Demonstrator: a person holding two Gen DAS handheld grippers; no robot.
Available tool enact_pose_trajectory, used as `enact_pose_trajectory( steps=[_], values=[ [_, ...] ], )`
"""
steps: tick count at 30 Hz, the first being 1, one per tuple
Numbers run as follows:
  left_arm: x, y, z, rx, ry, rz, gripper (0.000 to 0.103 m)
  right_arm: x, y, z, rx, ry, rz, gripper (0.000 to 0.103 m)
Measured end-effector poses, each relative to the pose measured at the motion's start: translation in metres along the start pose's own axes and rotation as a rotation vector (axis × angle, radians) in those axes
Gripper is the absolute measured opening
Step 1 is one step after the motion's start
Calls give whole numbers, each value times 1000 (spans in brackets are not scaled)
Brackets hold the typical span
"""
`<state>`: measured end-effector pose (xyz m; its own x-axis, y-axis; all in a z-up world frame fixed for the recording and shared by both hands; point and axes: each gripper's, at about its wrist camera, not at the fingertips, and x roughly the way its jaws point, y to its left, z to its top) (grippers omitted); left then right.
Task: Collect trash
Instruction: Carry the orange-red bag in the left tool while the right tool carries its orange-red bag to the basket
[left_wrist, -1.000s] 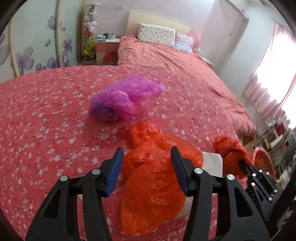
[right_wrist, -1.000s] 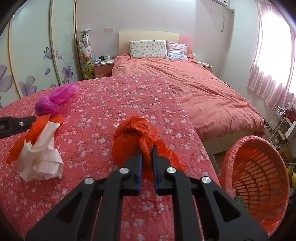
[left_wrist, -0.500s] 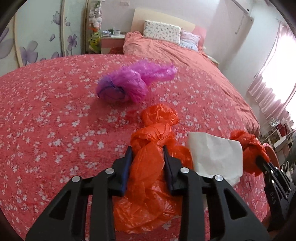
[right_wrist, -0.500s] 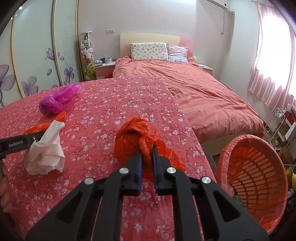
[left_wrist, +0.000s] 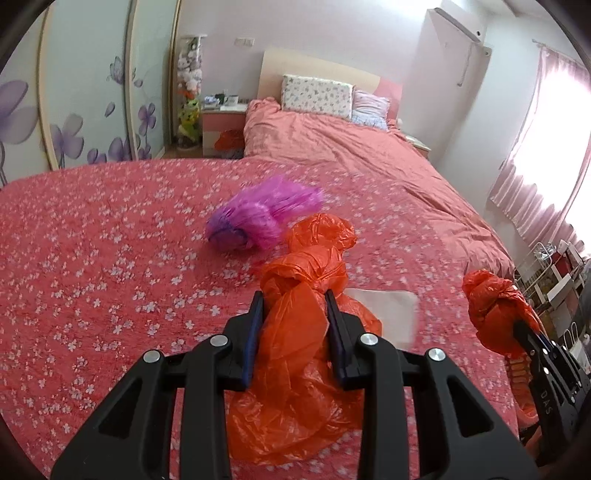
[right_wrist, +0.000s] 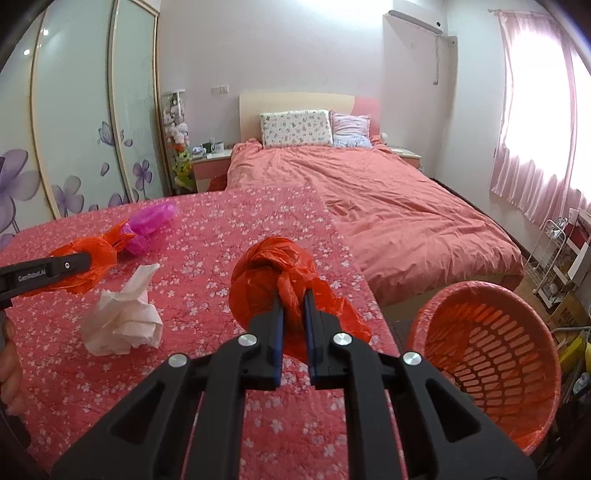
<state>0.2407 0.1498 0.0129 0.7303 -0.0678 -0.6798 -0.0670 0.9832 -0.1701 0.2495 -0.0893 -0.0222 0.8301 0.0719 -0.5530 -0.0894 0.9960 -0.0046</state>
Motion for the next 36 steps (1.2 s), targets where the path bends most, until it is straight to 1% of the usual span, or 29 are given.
enact_pose_trajectory(
  steps=[6, 9, 17, 20, 27, 36],
  values=[
    [-16, -27, -4, 46, -34, -14, 32, -26, -18, -2, 41, -38, -6, 11],
    [-22, -46, -9, 90, -53, -6, 32, -37, -26, -5, 50, -57, -20, 11],
    [-25, -88, -26, 205, -87, 14, 32, -56, -50, -17, 79, -80, -69, 11],
    [-25, -98, -30, 236, -94, 8, 32, -60, -61, -20, 100, -83, -88, 11],
    [-21, -122, -42, 278, -79, -38, 32, -62, -89, -31, 147, -82, -131, 11],
    [-9, -152, -53, 310, -43, -100, 32, -65, -116, -42, 169, -88, -201, 12]
  ],
)
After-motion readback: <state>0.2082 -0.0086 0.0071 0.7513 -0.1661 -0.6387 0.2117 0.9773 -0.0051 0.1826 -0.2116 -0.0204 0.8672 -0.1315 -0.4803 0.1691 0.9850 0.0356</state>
